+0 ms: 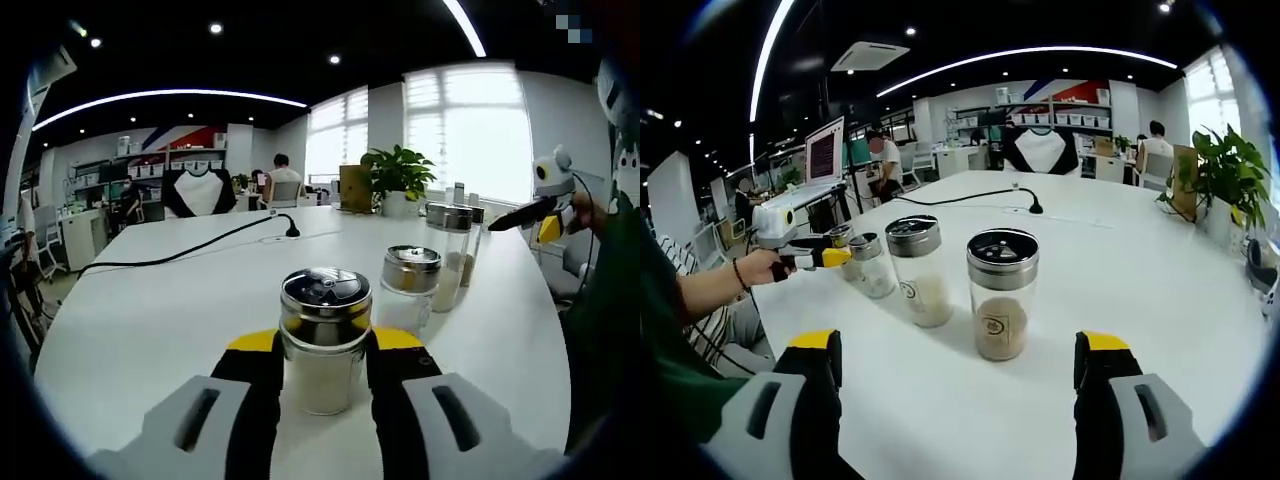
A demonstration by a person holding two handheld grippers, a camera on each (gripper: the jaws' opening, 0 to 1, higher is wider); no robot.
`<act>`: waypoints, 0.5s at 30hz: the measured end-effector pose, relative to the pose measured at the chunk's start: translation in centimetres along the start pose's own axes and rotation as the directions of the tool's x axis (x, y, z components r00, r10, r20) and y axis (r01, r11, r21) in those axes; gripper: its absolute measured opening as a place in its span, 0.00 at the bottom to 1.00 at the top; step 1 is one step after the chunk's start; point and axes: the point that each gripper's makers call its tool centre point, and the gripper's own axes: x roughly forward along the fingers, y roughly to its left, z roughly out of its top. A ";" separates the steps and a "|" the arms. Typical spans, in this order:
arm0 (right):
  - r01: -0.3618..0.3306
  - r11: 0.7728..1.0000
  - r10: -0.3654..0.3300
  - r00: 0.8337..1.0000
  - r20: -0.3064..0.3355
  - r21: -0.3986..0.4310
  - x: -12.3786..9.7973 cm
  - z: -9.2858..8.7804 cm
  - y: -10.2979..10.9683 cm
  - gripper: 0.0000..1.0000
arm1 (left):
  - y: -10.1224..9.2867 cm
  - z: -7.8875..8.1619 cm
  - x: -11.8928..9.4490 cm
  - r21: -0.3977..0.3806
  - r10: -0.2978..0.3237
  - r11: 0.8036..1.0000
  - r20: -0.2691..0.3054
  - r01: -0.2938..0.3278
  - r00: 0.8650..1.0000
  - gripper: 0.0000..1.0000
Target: Rotate the seasoning bottle until the label or dispensing opening points toward the visible target arrow and the bottle remains upright within the marked orientation range
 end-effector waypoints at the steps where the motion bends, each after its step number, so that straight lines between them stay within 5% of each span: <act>1: -0.001 1.000 0.001 1.000 0.001 -0.003 0.0 0.0 0.0 0.99 | 0.0 0.0 0.0 0.003 -0.011 1.000 -0.002 0.011 1.000 0.34; 15: -0.002 1.000 0.002 1.000 -0.010 -0.006 0.0 -0.1 0.1 0.99 | -0.4 0.0 0.0 0.034 -0.120 0.992 -0.004 0.120 0.993 0.34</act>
